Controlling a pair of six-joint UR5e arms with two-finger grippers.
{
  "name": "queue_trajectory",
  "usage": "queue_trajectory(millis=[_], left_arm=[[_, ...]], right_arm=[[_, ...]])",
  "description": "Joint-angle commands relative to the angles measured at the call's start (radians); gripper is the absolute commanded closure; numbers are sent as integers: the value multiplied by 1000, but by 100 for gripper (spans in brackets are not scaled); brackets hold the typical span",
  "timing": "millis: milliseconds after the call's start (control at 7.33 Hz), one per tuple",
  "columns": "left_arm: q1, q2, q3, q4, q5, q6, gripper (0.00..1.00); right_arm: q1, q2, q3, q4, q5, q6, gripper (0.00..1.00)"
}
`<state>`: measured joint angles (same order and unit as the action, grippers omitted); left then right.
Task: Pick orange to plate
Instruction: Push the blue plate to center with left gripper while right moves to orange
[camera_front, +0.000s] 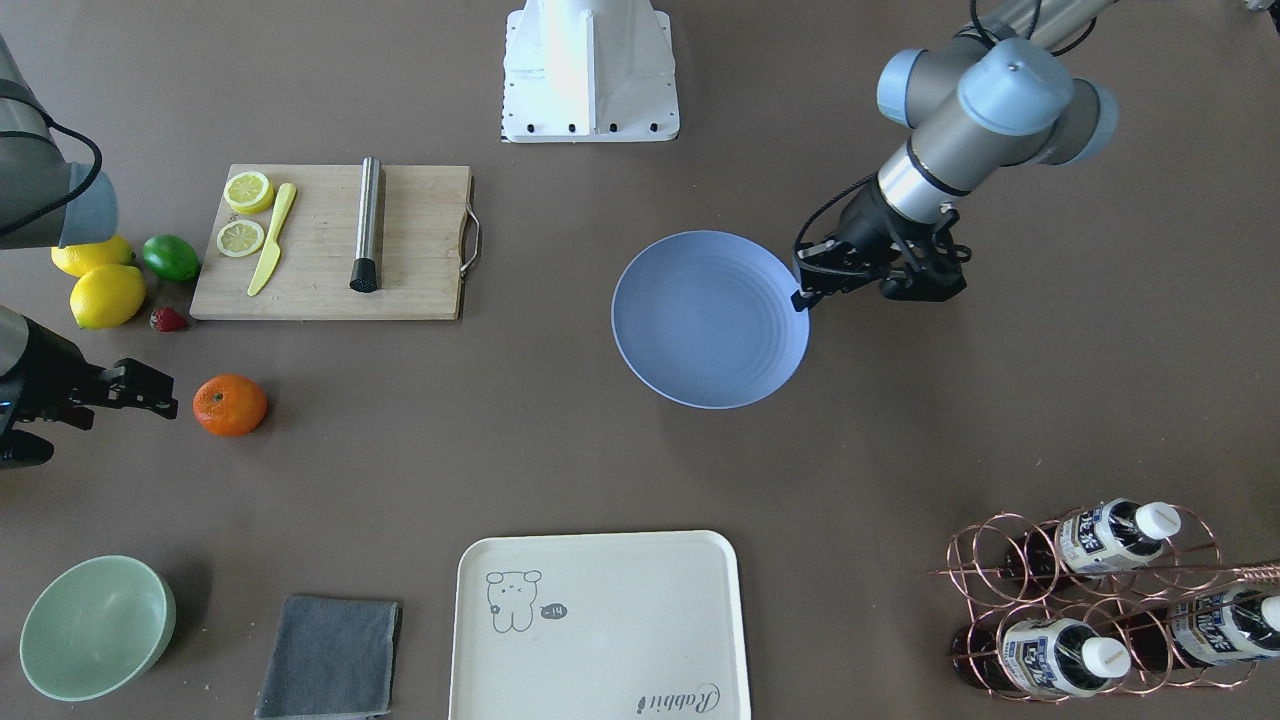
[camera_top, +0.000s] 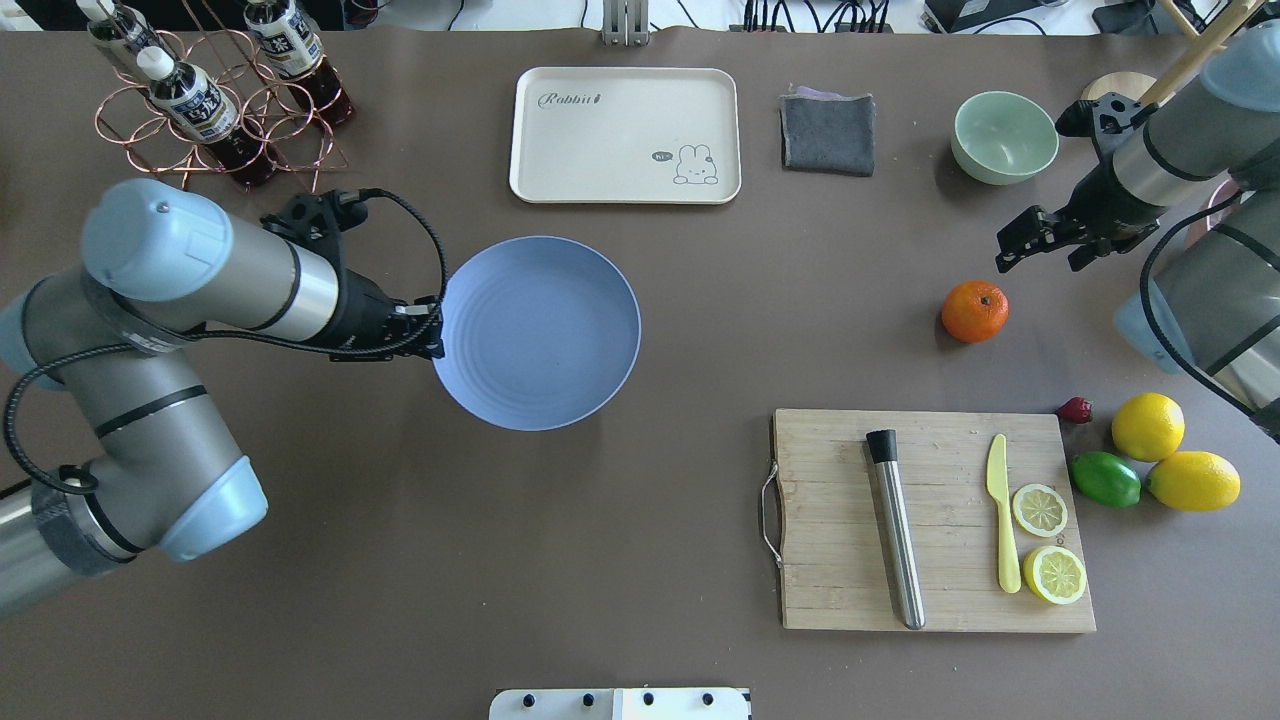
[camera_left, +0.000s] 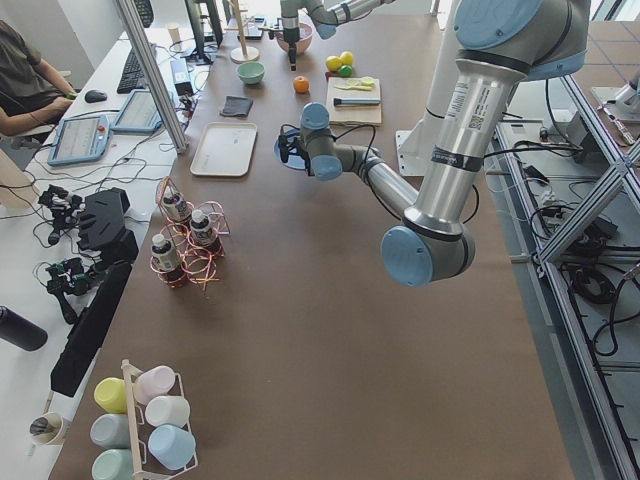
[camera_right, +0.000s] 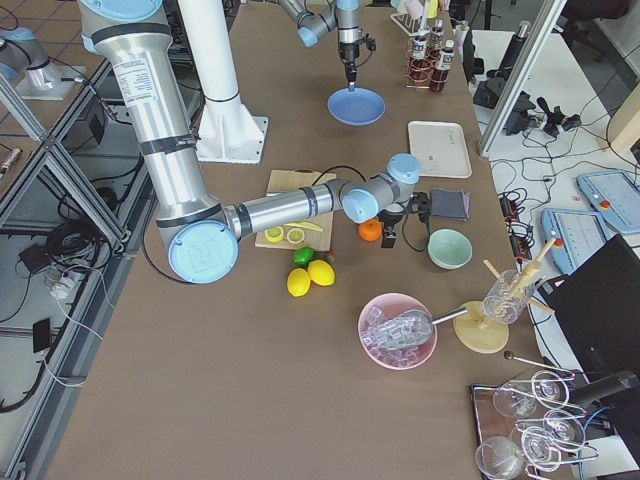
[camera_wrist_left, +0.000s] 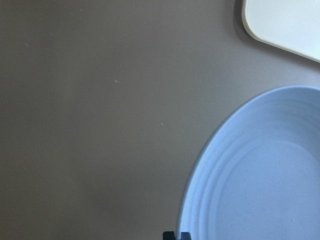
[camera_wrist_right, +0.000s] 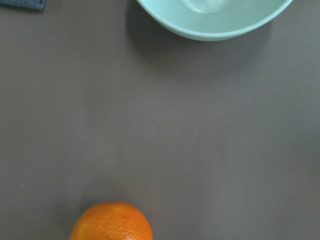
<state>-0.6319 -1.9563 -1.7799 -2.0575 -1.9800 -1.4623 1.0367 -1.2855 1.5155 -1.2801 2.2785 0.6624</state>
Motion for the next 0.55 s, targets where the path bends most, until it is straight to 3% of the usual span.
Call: queue_trajectory(millis=[0, 409], left_arm=[[137, -38, 7, 65, 160, -29, 100], [201, -67, 34, 63, 211, -32, 100]], right_arm=[[-46, 14, -1, 19, -39, 26, 0], [-82, 20, -3, 19, -51, 31, 0]])
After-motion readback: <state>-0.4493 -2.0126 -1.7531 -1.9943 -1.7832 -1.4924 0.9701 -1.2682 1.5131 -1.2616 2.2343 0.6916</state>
